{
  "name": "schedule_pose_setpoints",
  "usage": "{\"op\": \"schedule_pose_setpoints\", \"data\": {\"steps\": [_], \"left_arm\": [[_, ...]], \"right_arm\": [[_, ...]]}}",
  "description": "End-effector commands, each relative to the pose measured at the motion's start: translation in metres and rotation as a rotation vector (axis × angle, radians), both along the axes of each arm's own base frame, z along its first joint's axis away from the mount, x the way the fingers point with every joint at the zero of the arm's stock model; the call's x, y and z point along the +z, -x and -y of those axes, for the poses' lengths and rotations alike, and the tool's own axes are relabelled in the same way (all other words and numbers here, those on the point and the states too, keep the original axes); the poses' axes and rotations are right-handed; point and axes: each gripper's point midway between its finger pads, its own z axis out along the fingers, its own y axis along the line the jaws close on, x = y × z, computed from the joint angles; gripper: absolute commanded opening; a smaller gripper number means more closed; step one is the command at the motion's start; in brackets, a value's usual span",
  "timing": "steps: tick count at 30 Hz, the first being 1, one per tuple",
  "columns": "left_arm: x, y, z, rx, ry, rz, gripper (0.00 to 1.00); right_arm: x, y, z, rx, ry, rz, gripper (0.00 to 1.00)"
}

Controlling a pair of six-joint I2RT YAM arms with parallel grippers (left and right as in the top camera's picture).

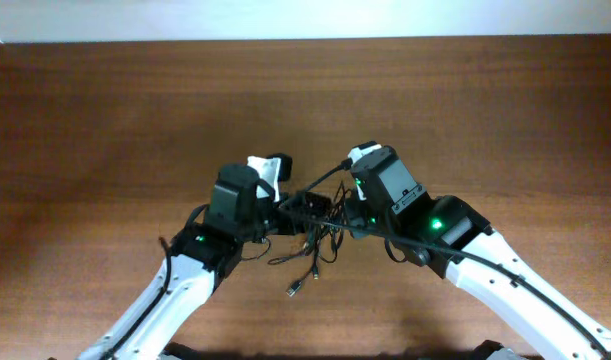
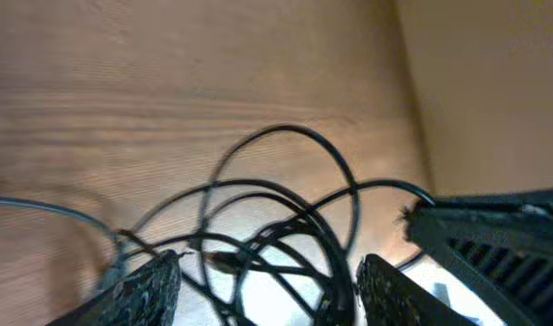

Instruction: Untangle cables

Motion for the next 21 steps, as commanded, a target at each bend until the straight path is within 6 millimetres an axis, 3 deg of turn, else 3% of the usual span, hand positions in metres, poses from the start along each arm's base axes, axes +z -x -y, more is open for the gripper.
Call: {"op": "schedule_pose_setpoints", "data": {"steps": [1,2,3,4,5,6,7,8,9,11,14,15,16,17,18,19,21], "left_arm": [[0.011,0.018,0.022,-0.115,0.133,-0.098,0.68],[0.012,0.019,0.023,-0.124,0.139,-0.1,0.7],[0.012,0.019,0.022,-0.123,0.138,-0.101,0.57],[0.01,0.02,0.022,-0.13,0.128,-0.095,0.33],[-0.012,0.017,0.008,-0.045,0.036,-0.149,0.07],[-0.023,0.013,0.0,0.004,-0.015,-0.16,0.05],[-0.026,0.011,0.004,0.001,-0.021,-0.152,0.09],[-0.026,0.01,0.022,-0.045,-0.009,-0.116,0.24],[-0.031,0.011,0.036,-0.074,-0.013,-0.092,0.2],[-0.054,0.009,0.04,-0.053,-0.078,-0.109,0.0],[-0.064,0.006,0.037,-0.054,-0.114,-0.097,0.0],[-0.07,0.0,0.029,-0.023,-0.169,-0.073,0.0],[-0.089,-0.023,-0.022,0.172,-0.401,-0.028,0.0],[-0.088,-0.033,-0.053,0.283,-0.481,-0.021,0.0],[-0.072,-0.042,-0.077,0.362,-0.485,-0.012,0.0],[-0.032,-0.055,-0.1,0.449,-0.418,0.055,0.0],[0.035,-0.051,-0.103,0.455,-0.253,0.197,0.0]], "right_arm": [[0.015,-0.002,-0.002,-0.006,-0.029,0.026,0.04],[0.014,-0.001,-0.001,-0.006,-0.027,0.023,0.04],[0.014,-0.001,-0.001,-0.006,-0.025,0.021,0.04],[0.014,-0.001,-0.001,-0.006,-0.026,0.022,0.04],[0.014,-0.001,-0.001,-0.006,-0.026,0.022,0.04],[0.014,0.0,-0.002,0.0,-0.032,0.018,0.04],[0.014,0.002,-0.006,0.015,-0.05,0.008,0.04],[0.014,0.004,-0.009,0.026,-0.061,-0.002,0.04],[0.014,0.004,-0.009,0.026,-0.061,-0.001,0.04],[0.014,0.004,-0.009,0.026,-0.061,-0.002,0.04],[0.015,0.004,-0.009,0.025,-0.062,-0.001,0.04],[0.016,0.004,-0.009,0.026,-0.064,0.003,0.04],[0.023,0.007,-0.004,0.02,-0.065,0.014,0.04],[0.026,0.009,0.002,0.005,-0.049,0.025,0.04],[0.028,0.011,0.014,-0.02,-0.014,0.035,0.04],[0.026,0.012,0.019,-0.041,0.006,0.03,0.04],[0.022,0.01,0.029,-0.146,0.008,0.014,0.04]]}}
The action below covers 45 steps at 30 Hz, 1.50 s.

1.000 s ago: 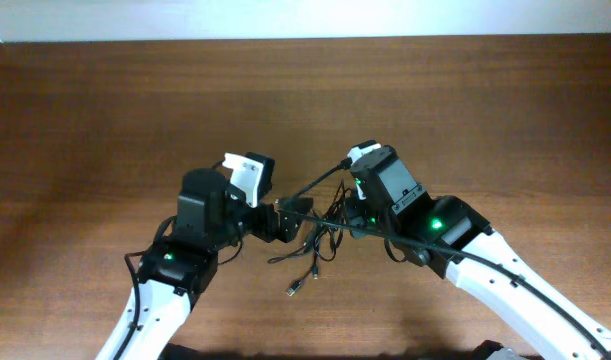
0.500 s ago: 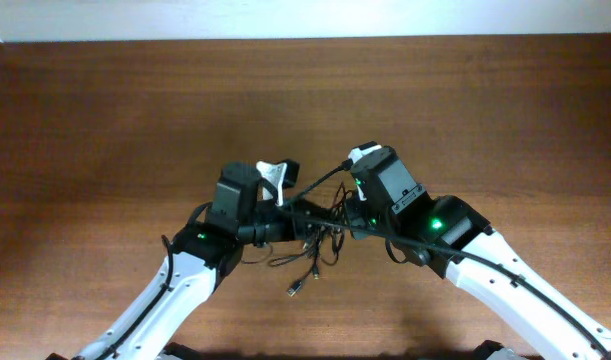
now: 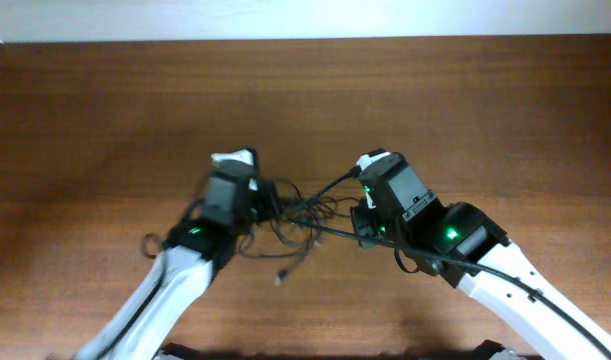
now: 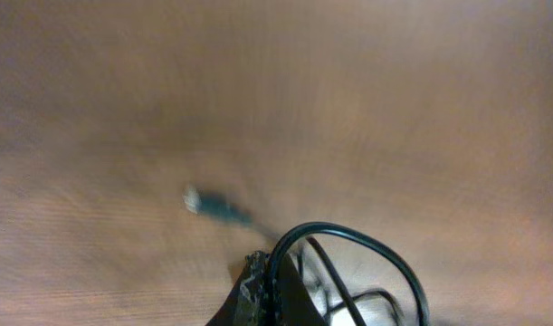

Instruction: Untangle cables

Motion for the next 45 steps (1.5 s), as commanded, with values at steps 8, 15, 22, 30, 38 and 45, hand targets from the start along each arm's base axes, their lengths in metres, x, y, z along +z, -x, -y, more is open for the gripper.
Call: {"op": "schedule_pose_setpoints", "data": {"steps": [8,15,22,30,38,45], "left_arm": [[0.166,0.028,-0.03,0.053,0.151,0.472,0.0],[0.183,0.02,-0.037,0.146,0.235,0.515,0.0],[0.175,0.023,-0.036,0.137,0.227,0.481,0.0],[0.174,0.021,-0.043,0.163,0.205,0.488,0.0],[0.105,0.021,-0.062,0.222,0.11,0.229,0.0],[0.07,0.01,-0.034,0.111,0.171,0.098,0.0]], "right_arm": [[0.011,0.035,-0.029,0.1,-0.189,-0.161,0.17],[0.033,0.044,-0.069,0.334,-0.351,-0.136,0.36],[0.028,-0.004,-0.129,-0.035,-0.718,-0.394,0.66],[-0.071,0.003,-0.109,-0.236,-0.422,-0.533,0.04],[0.088,0.03,-0.089,0.449,-0.591,-0.053,0.04],[0.053,-0.007,-0.041,0.037,-0.382,-0.038,0.37]]}}
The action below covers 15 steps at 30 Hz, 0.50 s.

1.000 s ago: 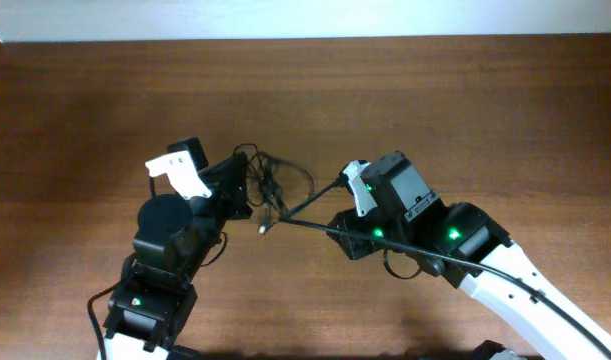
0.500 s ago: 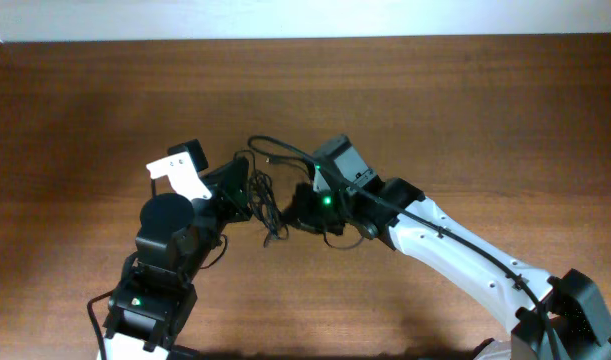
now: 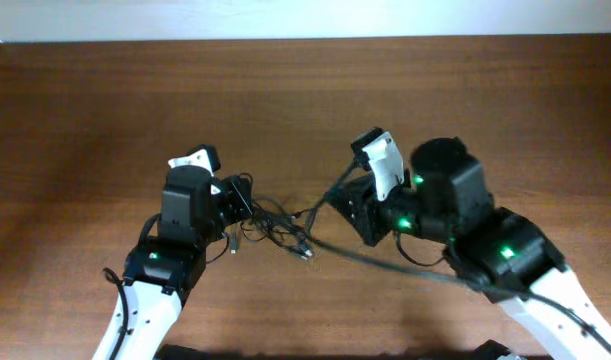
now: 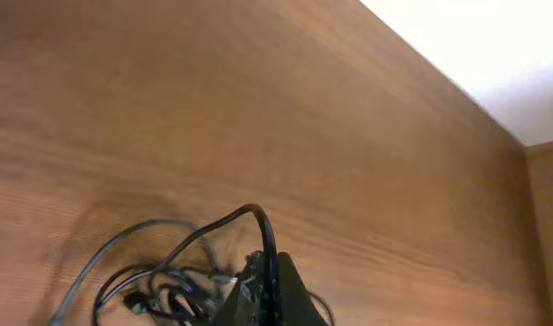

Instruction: Untangle cables

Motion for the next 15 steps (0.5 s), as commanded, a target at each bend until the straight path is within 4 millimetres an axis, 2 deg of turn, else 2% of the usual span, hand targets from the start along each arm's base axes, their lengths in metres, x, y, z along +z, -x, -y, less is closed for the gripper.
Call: {"op": "schedule_pose_setpoints", "data": {"steps": [1,2,3,4,5,7,8,9,10,11,12,14,15], "left_arm": [[0.01,-0.003,0.006,-0.029,0.035,0.029,0.0],[0.009,-0.002,0.006,-0.029,0.034,0.026,0.0],[0.009,-0.002,0.006,-0.029,0.034,0.026,0.0],[0.009,-0.002,0.006,-0.029,0.034,0.027,0.0],[0.011,-0.003,0.006,-0.028,0.036,0.034,0.0],[0.027,-0.01,0.007,-0.029,0.05,0.105,0.0],[0.034,-0.011,0.008,-0.029,0.056,0.131,0.0],[0.04,-0.011,0.008,-0.029,0.06,0.153,0.0],[0.046,-0.01,0.007,-0.027,0.062,0.172,0.0],[0.052,-0.01,0.002,-0.004,0.051,0.196,0.0],[0.05,-0.012,-0.01,0.055,0.013,0.195,0.0],[0.04,-0.011,-0.017,0.091,-0.019,0.162,0.0],[0.035,-0.012,-0.018,0.094,-0.026,0.144,0.0]], "right_arm": [[-0.082,-0.027,0.008,-0.278,0.113,-0.351,0.38],[-0.113,-0.032,0.003,-0.326,0.137,-0.472,0.39],[-0.135,-0.033,-0.006,-0.321,0.148,-0.549,0.39],[-0.159,-0.033,-0.016,-0.302,0.158,-0.628,0.45],[-0.177,-0.031,-0.02,-0.324,0.164,-0.711,0.49],[-0.209,-0.026,-0.028,-0.352,0.168,-0.855,0.49],[-0.215,-0.028,-0.034,-0.342,0.154,-0.874,0.43],[-0.216,-0.031,-0.037,-0.337,0.142,-0.865,0.31],[-0.211,-0.032,-0.044,-0.304,0.111,-0.863,0.04],[-0.204,-0.036,-0.05,-0.222,0.095,-0.791,0.04],[-0.194,-0.042,-0.05,-0.179,0.091,-0.728,0.04],[-0.154,-0.056,-0.047,-0.121,0.046,-0.576,0.04],[-0.122,-0.057,-0.046,-0.085,0.016,-0.475,0.04]]}}
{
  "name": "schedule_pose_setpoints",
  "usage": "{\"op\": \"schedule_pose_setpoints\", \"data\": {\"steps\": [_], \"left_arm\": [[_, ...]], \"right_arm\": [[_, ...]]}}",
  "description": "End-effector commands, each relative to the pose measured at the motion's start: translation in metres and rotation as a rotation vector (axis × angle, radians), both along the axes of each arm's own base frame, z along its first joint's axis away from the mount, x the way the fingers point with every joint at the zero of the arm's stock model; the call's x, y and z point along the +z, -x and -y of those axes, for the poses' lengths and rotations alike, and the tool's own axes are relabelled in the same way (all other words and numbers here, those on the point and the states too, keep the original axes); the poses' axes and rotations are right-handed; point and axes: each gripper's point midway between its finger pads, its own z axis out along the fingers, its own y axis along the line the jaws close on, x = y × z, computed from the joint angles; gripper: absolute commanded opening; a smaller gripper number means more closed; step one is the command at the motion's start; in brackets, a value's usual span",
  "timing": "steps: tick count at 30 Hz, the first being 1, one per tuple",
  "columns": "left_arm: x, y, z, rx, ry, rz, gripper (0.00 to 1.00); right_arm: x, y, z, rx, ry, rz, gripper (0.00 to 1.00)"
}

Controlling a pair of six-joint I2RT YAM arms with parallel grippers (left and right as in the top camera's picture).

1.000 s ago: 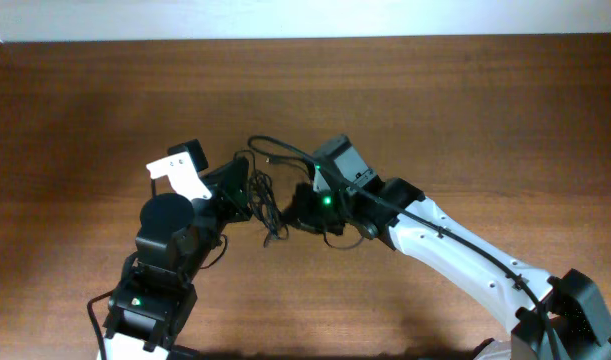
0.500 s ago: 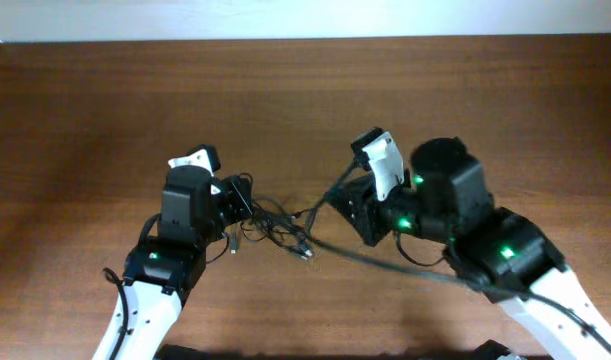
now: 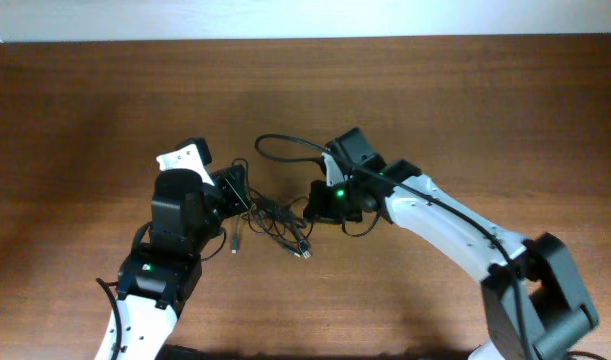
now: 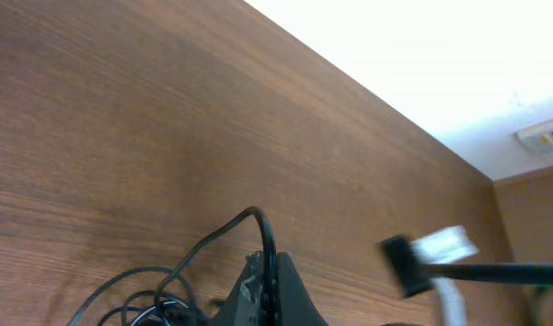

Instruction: Untangle cables

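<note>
A tangle of thin black cables lies on the brown wooden table, with small plugs at its near edge. My left gripper sits at the tangle's left end. In the left wrist view the left gripper is shut on a black cable, which loops up over the fingertips. My right gripper reaches down at the tangle's right edge; its jaws are hidden under the arm. A black cable loop arcs from behind toward the right wrist.
A blurred black-and-white object with a dark line running right shows in the left wrist view. The right arm stretches across from the lower right. The table's back edge meets a pale wall.
The right arm was raised to the right of the tangle and now reaches low to its right edge. A cable loop now arcs behind it. The left gripper holds its cable, hardly shifted.
Both grippers were close together over the tangle at mid table, the left one open around cables. Then the left was shut on a cable further left. Later the arms stood wide apart with cables strung between. Now the right gripper is at the tangle.
</note>
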Motion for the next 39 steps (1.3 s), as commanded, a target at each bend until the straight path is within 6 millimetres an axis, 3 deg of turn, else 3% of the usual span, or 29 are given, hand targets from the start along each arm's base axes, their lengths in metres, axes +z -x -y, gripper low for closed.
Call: {"op": "schedule_pose_setpoints", "data": {"steps": [1,4,5,6,8,10,12,14,16,18,19,21,27,28,29,30,31,32,33,35,37,39], "left_arm": [[-0.005,-0.006,-0.014,0.069,-0.036,-0.012,0.0],[-0.023,-0.014,-0.035,0.178,-0.116,-0.052,0.0],[-0.027,-0.017,-0.044,0.224,-0.149,-0.059,0.0],[-0.023,-0.02,-0.05,0.26,-0.165,-0.038,0.0],[-0.004,-0.032,-0.053,0.319,-0.101,0.046,0.0],[0.006,-0.037,-0.051,0.399,0.065,0.068,0.0],[0.007,-0.037,-0.051,0.464,0.195,0.052,0.0],[0.007,-0.037,-0.038,0.457,0.342,0.013,0.01],[0.02,-0.039,-0.012,0.324,0.439,0.016,0.0],[0.024,-0.042,-0.021,0.369,0.426,0.048,0.0],[0.023,-0.044,-0.034,0.439,0.396,0.069,0.0],[0.023,-0.044,-0.041,0.474,0.384,0.084,0.0],[0.01,-0.044,-0.046,0.51,0.349,0.05,0.0],[0.011,-0.045,-0.046,0.51,0.352,0.056,0.0],[0.014,-0.046,-0.045,0.502,0.36,0.064,0.0],[0.013,-0.046,-0.041,0.483,0.367,0.057,0.0],[0.011,-0.045,-0.039,0.466,0.36,0.046,0.0],[0.011,-0.045,-0.034,0.413,0.309,0.05,0.0],[0.011,-0.044,-0.026,0.332,0.243,0.054,0.0],[0.003,-0.037,-0.007,0.154,0.143,0.033,0.0],[-0.028,-0.019,-0.006,0.132,0.102,-0.108,0.0],[-0.079,0.016,-0.015,0.156,0.026,-0.349,0.0]], "right_arm": [[0.09,-0.008,0.001,0.103,-0.108,0.293,0.04],[0.147,0.01,0.019,0.117,-0.123,0.457,0.04],[0.161,0.012,0.04,0.056,-0.056,0.517,0.04],[0.171,0.016,0.057,0.013,-0.011,0.556,0.04],[0.183,0.037,0.067,0.018,-0.018,0.559,0.04],[0.177,0.061,0.058,0.094,-0.064,0.471,0.04],[0.161,0.081,0.035,0.193,-0.061,0.413,0.04],[0.143,0.082,0.022,0.219,-0.013,0.387,0.04],[0.1,0.07,0.012,0.118,0.066,0.224,0.04],[0.076,0.077,-0.001,0.127,0.052,0.081,0.04],[0.076,0.082,-0.004,0.154,0.037,0.067,0.04],[0.076,0.092,-0.012,0.199,0.03,0.068,0.04],[0.075,0.171,-0.05,0.397,0.026,0.029,0.05],[0.074,0.178,-0.052,0.435,0.036,0.056,0.15],[0.071,0.176,-0.051,0.428,0.066,0.085,0.4],[0.068,0.166,-0.048,0.399,0.101,0.124,0.58],[0.064,0.148,-0.037,0.343,0.163,0.164,0.66],[0.061,0.129,-0.02,0.277,0.235,0.194,0.68],[0.06,0.095,0.006,0.192,0.318,0.256,0.68],[0.068,0.051,0.02,0.177,0.307,0.365,0.69],[0.076,0.026,0.026,0.11,0.272,0.4,0.68],[0.078,0.016,0.032,0.056,0.252,0.38,0.68]]}}
